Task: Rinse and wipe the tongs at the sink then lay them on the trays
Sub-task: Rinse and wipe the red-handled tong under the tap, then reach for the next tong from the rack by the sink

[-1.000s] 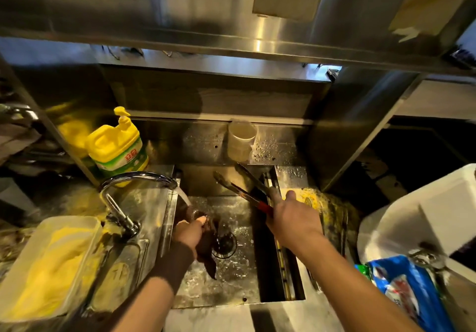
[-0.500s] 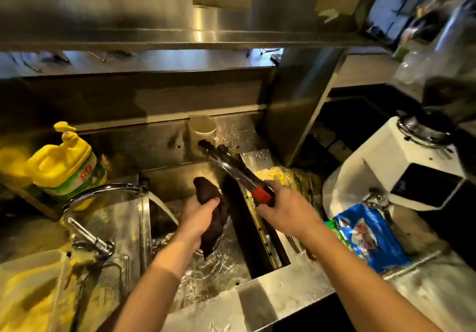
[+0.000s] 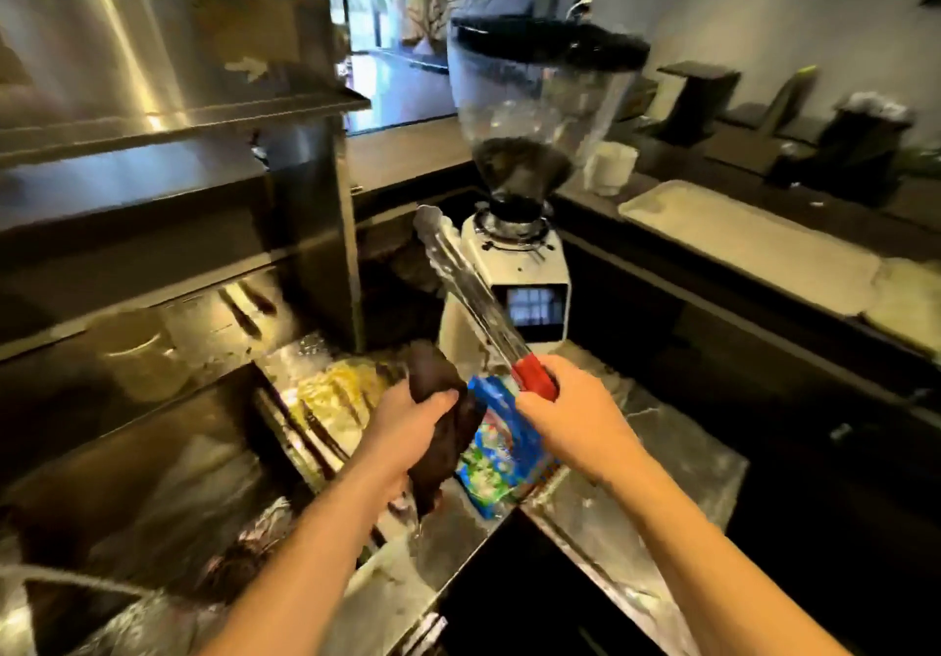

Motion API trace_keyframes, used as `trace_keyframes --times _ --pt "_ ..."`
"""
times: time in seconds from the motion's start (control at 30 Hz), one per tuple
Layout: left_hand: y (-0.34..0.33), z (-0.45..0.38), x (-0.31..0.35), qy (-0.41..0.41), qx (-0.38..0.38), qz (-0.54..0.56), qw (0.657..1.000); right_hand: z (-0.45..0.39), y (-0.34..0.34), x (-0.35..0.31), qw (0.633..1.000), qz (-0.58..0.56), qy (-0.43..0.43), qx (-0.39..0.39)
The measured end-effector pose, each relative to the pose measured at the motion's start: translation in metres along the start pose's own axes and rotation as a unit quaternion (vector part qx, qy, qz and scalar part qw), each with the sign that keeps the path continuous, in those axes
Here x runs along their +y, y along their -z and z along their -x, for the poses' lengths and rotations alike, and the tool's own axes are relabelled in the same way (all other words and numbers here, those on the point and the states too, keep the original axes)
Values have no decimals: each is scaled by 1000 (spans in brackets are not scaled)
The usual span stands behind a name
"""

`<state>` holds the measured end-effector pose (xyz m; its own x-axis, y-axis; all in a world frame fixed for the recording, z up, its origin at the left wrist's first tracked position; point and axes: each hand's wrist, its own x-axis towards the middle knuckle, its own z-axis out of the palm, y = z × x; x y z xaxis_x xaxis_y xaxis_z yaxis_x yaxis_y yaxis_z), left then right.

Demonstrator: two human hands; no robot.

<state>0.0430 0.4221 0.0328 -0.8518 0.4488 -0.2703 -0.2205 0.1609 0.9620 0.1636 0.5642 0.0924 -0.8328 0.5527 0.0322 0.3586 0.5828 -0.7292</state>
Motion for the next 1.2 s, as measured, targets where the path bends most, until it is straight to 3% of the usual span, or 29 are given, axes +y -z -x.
trace_keyframes --times 0.17,0.3,0.47,0.53,0.7,0.93,1.1,1.2 --pt "-111 -2 19 -45 -86 -29 995 4 79 59 986 -119 -105 52" --pt "-186 -2 27 -9 -145 -20 989 3 130 99 960 -206 -180 59" --pt "-262 -12 31 32 -151 -9 988 -21 188 139 925 -275 -249 84" --pt "-280 -15 31 37 -155 -21 987 -40 212 149 930 -244 -258 98" --pt "-318 -23 35 39 -167 -66 983 -91 274 182 956 -37 -273 100" --pt "-343 -41 35 31 -197 -64 978 -137 303 203 922 253 -291 37" --pt "-348 -48 34 14 -211 -57 976 -153 304 214 895 313 -309 79" --pt "-348 -49 33 14 -207 -53 977 -163 304 220 904 272 -301 132"
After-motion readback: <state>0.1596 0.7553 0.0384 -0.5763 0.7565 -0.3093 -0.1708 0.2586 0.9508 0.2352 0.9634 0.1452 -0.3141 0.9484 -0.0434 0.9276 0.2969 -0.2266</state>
